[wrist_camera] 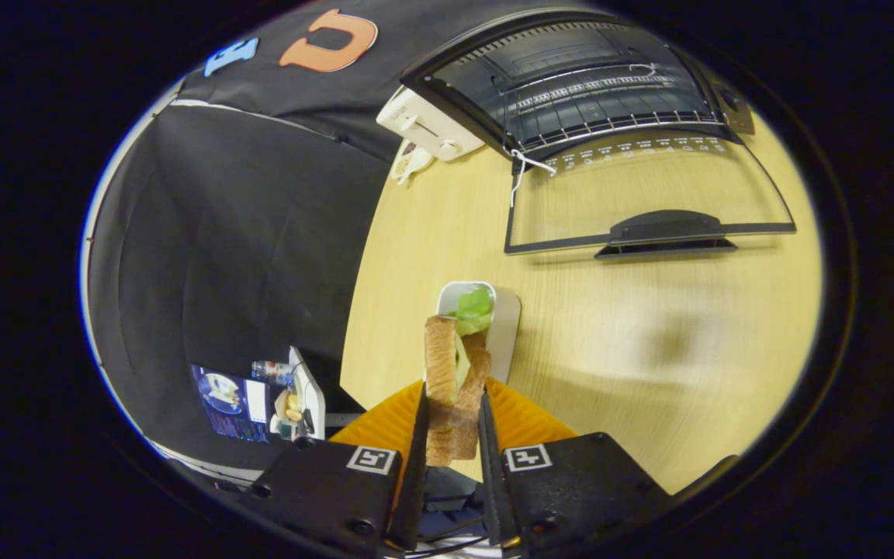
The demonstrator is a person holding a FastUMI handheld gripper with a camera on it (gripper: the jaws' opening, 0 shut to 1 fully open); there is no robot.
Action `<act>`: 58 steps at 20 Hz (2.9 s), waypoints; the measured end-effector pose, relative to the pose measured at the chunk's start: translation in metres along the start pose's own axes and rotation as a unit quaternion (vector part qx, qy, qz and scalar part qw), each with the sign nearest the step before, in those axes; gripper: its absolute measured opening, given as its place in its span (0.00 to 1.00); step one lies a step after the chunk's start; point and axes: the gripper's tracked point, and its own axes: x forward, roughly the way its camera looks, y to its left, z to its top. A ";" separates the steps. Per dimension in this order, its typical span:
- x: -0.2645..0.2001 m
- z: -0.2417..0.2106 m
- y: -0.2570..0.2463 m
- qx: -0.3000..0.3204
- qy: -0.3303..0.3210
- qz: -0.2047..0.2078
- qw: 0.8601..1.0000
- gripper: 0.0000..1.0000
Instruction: Open the toaster oven, put the food inside, and close the toaster oven door.
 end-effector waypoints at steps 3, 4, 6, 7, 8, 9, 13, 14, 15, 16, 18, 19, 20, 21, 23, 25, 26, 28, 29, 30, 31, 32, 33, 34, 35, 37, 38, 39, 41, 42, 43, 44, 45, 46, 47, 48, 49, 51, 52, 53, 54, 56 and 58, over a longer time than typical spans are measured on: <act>-0.002 0.000 0.001 0.024 -0.005 0.002 1.000 0.38; -0.004 0.002 0.001 0.032 -0.008 0.006 0.999 0.38; -0.011 0.006 0.005 0.043 -0.013 0.026 0.999 0.37; -0.015 0.008 0.007 0.047 -0.020 0.037 0.998 0.36; -0.020 0.010 0.009 0.053 -0.027 0.047 0.997 0.36; -0.025 0.011 0.013 0.061 -0.035 0.059 0.996 0.36; -0.047 0.017 0.024 0.076 -0.081 0.099 0.989 0.36; -0.053 0.024 0.027 0.081 -0.107 0.110 0.985 0.36; -0.058 0.030 0.026 0.087 -0.134 0.117 0.980 0.36; -0.063 0.040 0.023 0.098 -0.163 0.121 0.974 0.36; -0.071 0.051 0.012 0.114 -0.205 0.114 0.965 0.36; -0.073 0.053 0.009 0.103 -0.214 0.113 0.965 0.36; -0.075 0.056 0.006 0.097 -0.222 0.117 0.963 0.36; -0.078 0.060 0.006 0.101 -0.234 0.123 0.959 0.36; -0.084 0.070 0.005 0.096 -0.262 0.137 0.951 0.36; -0.085 0.077 0.004 0.089 -0.279 0.152 0.944 0.36; -0.087 0.083 0.004 0.088 -0.293 0.159 0.939 0.36; -0.091 0.093 0.000 0.083 -0.321 0.163 0.929 0.36; -0.093 0.100 -0.002 0.079 -0.338 0.163 0.923 0.36; -0.092 0.107 -0.005 0.077 -0.355 0.162 0.918 0.36; -0.093 0.113 -0.008 0.076 -0.370 0.161 0.912 0.36; -0.091 0.120 -0.011 0.078 -0.383 0.163 0.906 0.36; -0.089 0.125 -0.013 0.083 -0.394 0.166 0.900 0.36; -0.086 0.131 -0.016 0.095 -0.403 0.171 0.894 0.36; -0.082 0.135 -0.020 0.112 -0.408 0.176 0.889 0.36; -0.073 0.147 -0.027 0.137 -0.417 0.186 0.879 0.36; -0.065 0.152 -0.033 0.133 -0.424 0.181 0.877 0.35; -0.062 0.158 -0.041 0.128 -0.432 0.170 0.876 0.36; -0.059 0.172 -0.052 0.133 -0.448 0.166 0.868 0.36; -0.061 0.181 -0.053 0.142 -0.460 0.178 0.858 0.36; -0.066 0.188 -0.056 0.151 -0.476 0.190 0.845 0.36; -0.068 0.197 -0.061 0.154 -0.492 0.192 0.835 0.36; -0.067 0.205 -0.070 0.158 -0.506 0.185 0.828 0.36; -0.068 0.215 -0.078 0.166 -0.518 0.182 0.819 0.36; -0.068 0.222 -0.081 0.175 -0.520 0.183 0.816 0.36; -0.066 0.230 -0.087 0.189 -0.521 0.183 0.812 0.36; -0.065 0.237 -0.094 0.204 -0.522 0.183 0.808 0.35; -0.056 0.250 -0.106 0.221 -0.518 0.167 0.809 0.36; -0.048 0.256 -0.110 0.230 -0.508 0.154 0.816 0.36; -0.056 0.256 -0.113 0.237 -0.517 0.144 0.810 0.36; -0.055 0.266 -0.103 0.225 -0.512 0.150 0.815 0.36; -0.049 0.269 -0.097 0.212 -0.502 0.136 0.827 0.36; -0.042 0.275 -0.099 0.213 -0.495 0.109 0.835 0.36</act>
